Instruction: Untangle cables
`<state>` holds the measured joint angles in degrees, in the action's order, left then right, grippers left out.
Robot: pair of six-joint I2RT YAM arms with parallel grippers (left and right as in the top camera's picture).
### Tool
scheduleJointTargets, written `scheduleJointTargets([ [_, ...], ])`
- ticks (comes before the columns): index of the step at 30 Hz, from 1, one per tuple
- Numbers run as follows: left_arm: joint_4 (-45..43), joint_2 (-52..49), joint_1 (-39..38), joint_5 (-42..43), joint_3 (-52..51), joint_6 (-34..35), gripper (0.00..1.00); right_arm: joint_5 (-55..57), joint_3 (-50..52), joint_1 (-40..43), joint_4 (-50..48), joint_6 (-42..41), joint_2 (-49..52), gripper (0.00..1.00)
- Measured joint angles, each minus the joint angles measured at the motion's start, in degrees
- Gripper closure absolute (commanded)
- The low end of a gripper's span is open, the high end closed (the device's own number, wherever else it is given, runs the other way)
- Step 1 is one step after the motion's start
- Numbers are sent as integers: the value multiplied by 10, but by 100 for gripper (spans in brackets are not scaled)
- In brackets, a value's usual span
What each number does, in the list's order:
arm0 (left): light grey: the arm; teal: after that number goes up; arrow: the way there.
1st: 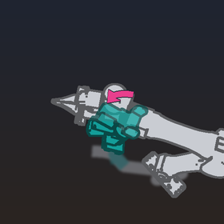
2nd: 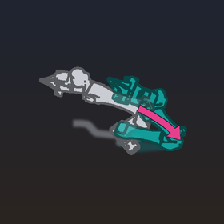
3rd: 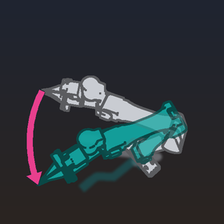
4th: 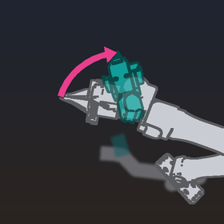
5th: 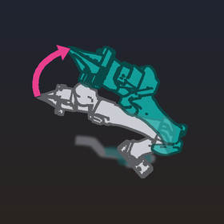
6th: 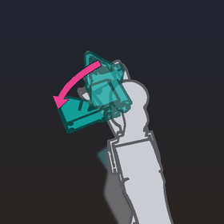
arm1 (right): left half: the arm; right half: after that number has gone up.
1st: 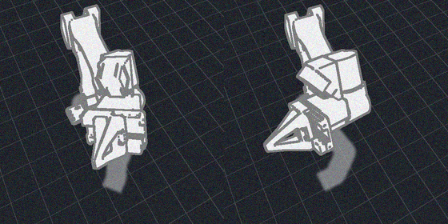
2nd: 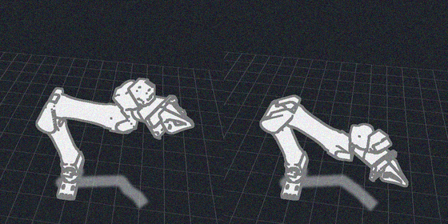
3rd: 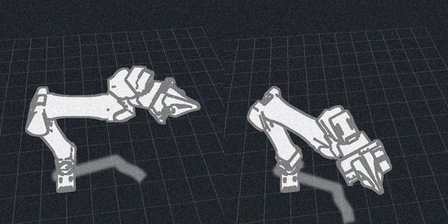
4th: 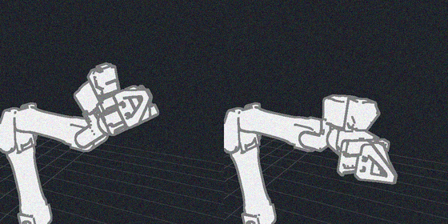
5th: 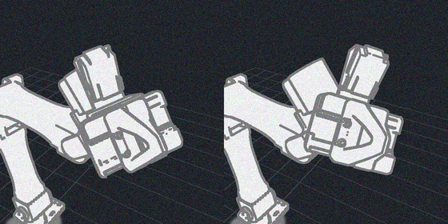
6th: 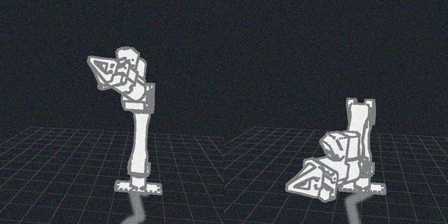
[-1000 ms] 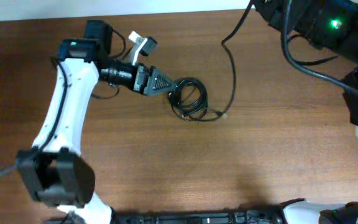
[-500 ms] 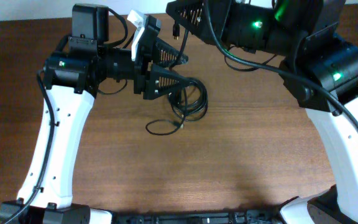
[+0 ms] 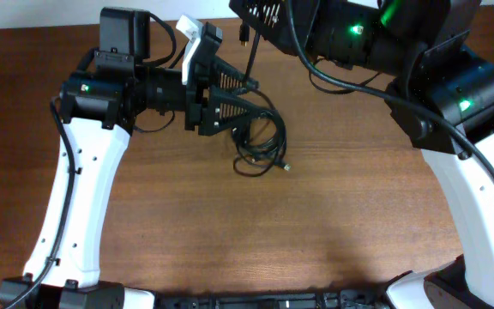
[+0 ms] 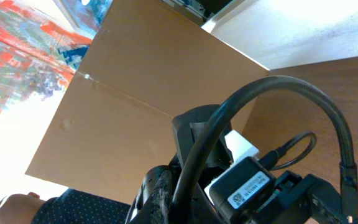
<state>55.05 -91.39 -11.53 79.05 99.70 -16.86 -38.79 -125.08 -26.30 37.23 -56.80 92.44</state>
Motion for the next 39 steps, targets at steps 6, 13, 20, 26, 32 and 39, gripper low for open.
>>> scheduleJointTargets([
  [6, -3, 0, 0, 0, 0, -3, 92, 0, 0, 0, 0, -23, 0, 96],
  [13, -3, 0, 0, 0, 0, 0, 19, 4, 0, 0, 3, -27, 0, 96],
  [20, -17, 0, 0, 0, 0, 0, 61, 2, 0, -4, 4, -28, 0, 96],
  [26, -18, 0, -2, 32, 0, 0, 93, 15, 0, -10, 4, -28, 0, 96],
  [32, -19, 0, -2, 40, 0, 1, 21, 21, 0, -10, 5, -28, 0, 96],
  [39, -23, 0, -2, 46, 0, -1, 100, 21, 0, -12, 4, -34, 1, 96],
])
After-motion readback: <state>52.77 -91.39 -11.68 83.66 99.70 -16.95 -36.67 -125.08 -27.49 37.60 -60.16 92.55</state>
